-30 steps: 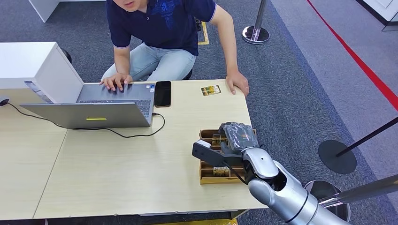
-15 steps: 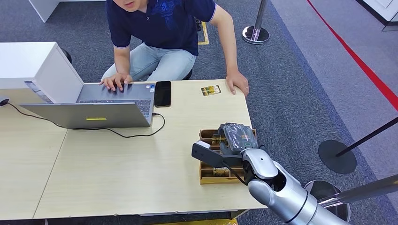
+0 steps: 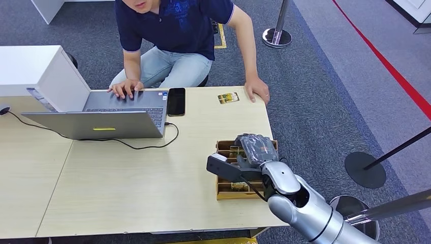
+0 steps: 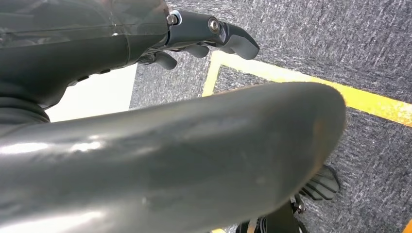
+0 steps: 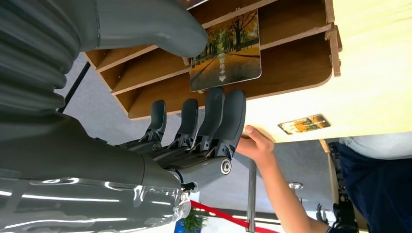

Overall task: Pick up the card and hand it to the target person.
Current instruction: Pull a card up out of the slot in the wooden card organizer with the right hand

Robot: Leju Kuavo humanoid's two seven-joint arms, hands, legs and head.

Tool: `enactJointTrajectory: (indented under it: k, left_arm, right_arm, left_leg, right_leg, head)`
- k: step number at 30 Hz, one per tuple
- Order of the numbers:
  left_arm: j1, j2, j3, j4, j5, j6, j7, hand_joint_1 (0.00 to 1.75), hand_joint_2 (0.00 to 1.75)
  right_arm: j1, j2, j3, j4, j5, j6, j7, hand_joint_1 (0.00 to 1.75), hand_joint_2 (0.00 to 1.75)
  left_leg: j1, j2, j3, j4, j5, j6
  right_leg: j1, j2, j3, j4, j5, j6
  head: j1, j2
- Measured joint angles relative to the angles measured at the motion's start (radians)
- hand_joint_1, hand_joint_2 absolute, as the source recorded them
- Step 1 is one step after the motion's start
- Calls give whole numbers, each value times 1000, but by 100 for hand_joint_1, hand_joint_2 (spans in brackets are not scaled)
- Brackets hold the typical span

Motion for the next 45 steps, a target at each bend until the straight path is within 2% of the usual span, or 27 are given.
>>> enactJointTrajectory:
  k: [21, 45]
  left_arm:
    - [0, -3, -2, 1, 1, 6, 1, 0, 0]
    - [0, -4, -3, 1, 2, 12, 0, 0, 0]
  right_arm:
    - [-27, 12, 57, 66, -38, -20, 0, 94, 175]
    - [-22, 12, 58, 69, -44, -13, 0, 99, 175]
  left_leg:
    - [0, 0, 0, 0, 0, 0]
    - [0, 0, -1, 1, 0, 0]
  right_leg:
    - [0, 0, 0, 0, 0, 0]
    - [0, 0, -1, 1, 0, 0]
  head:
    - [0, 0]
    - [0, 0]
